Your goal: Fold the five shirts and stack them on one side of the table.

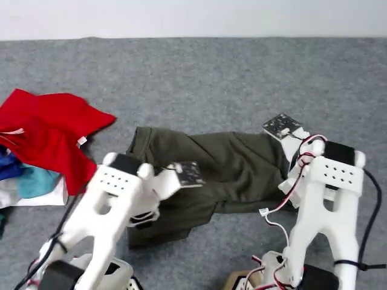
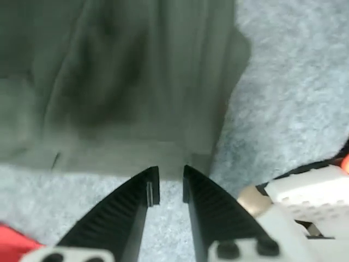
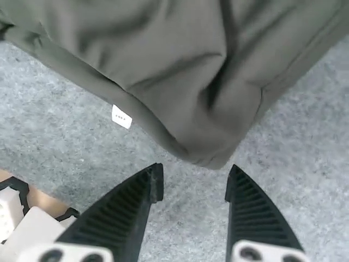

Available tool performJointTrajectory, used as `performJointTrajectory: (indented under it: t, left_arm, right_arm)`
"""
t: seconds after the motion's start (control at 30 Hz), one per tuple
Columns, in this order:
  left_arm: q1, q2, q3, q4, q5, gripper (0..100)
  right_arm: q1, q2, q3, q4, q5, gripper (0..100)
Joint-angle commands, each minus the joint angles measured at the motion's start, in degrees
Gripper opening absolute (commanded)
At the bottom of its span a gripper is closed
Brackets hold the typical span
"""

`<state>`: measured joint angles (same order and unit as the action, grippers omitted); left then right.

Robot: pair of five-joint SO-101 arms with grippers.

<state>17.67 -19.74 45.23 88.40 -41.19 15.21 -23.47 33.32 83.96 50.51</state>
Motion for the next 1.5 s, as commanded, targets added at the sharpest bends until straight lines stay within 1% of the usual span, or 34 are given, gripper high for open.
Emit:
performJointTrajectory:
  t: [0.0,0.07,0.2,0.3,0.4,0.57,0.77,0.87,1.03,1.2,1.27,1.47]
  left_arm:
    - [3.34,4.22,-2.15,1.05,0.7,9]
    - [3.52,7.38,-2.07,0.88,0.62,9]
    - [3.52,12.31,-1.98,-2.46,0.62,9]
    - [3.69,15.56,-1.98,-5.27,0.62,8]
    - [3.78,18.46,-2.07,-6.15,0.62,8]
    - [3.78,21.01,-2.33,-8.26,0.62,1]
    - [3.78,20.75,-2.51,-7.82,0.62,1]
    - [3.69,20.75,-3.12,-5.19,0.62,0]
    - [3.34,20.22,-7.69,2.9,0.26,0]
    - [3.78,13.63,-12.62,9.05,0.09,0]
    - [3.78,11.43,-13.14,11.34,-1.93,0]
    - [2.02,7.74,-7.08,12.13,-5.71,0]
  right_arm:
    - [1.89,-2.15,-1.05,0.48,-0.26,19.9]
    - [2.24,-2.15,-2.11,1.89,-0.35,19.9]
    - [2.24,-2.15,-5.45,4.35,-0.44,19.9]
    - [2.15,-2.15,-7.74,5.14,-0.44,19.9]
    - [2.15,-2.15,-8.62,5.14,-0.44,19.9]
    - [2.15,-2.07,-8.62,4.88,-0.44,19.9]
    - [2.15,-2.07,-8.62,4.62,-0.44,19.9]
    - [2.15,-2.07,-8.62,4.62,-0.44,19.9]
    - [2.15,-2.07,-8.62,4.62,-0.44,19.9]
    - [2.24,-2.07,-8.62,4.62,-0.44,19.9]
    - [2.24,-2.07,-8.62,4.62,-0.44,19.9]
    - [2.24,-2.07,-8.62,4.62,-0.44,19.8]
